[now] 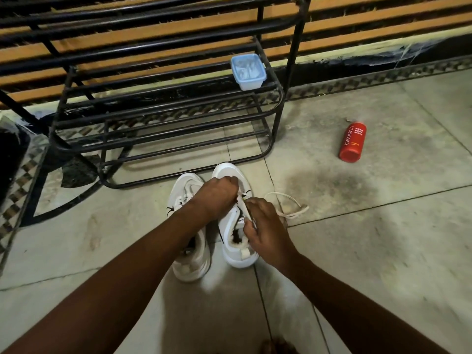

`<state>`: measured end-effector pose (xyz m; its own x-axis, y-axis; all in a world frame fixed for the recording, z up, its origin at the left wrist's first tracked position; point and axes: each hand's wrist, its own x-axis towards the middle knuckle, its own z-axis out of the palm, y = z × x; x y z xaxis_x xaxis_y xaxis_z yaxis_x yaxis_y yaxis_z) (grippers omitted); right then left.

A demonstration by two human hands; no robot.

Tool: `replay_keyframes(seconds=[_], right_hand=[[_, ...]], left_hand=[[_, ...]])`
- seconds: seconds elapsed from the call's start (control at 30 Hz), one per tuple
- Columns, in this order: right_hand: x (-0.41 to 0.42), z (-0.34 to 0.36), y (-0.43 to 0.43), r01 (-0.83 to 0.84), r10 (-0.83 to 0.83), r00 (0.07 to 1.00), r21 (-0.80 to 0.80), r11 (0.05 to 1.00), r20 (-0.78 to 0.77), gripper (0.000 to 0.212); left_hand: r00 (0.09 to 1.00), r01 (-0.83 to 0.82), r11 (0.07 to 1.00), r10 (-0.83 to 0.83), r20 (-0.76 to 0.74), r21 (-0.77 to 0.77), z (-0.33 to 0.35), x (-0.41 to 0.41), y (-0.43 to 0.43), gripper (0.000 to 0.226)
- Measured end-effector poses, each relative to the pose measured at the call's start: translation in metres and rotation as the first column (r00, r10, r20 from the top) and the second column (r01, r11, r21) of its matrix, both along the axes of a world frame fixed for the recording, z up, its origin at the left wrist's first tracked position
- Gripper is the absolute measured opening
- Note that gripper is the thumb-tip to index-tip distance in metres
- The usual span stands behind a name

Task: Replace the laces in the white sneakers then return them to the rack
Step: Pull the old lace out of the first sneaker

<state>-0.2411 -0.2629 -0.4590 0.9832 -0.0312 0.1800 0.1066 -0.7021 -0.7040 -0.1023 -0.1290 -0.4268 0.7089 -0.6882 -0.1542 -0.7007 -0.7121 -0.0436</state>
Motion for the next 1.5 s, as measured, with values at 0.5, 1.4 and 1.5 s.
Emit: replay_keyframes(seconds=[0.5,1.4,1.5], right_hand=[[-0.002,0.009,0.006,0.004,-0.01,0.999,-0.129,0.992,-0.044,0.047],[0.002,0.014,0.019,0.109,-0.152,0.982,-0.32,0.941,-0.111,0.04],[0.001,0.013,0.019,0.109,-0.145,0.982,-0.266,0.958,-0.118,0.042]], left_hand=[[0.747,-0.511,0.78,0.195,-0.635,-0.362,0.017,0.013,0.016,0.011],[0.893,-0.403,0.787,0.227,-0.389,-0.467,0.029,0.011,0.019,0.011],[0.891,-0.43,0.791,0.295,-0.345,-0.435,0.026,0.014,0.02,0.008]])
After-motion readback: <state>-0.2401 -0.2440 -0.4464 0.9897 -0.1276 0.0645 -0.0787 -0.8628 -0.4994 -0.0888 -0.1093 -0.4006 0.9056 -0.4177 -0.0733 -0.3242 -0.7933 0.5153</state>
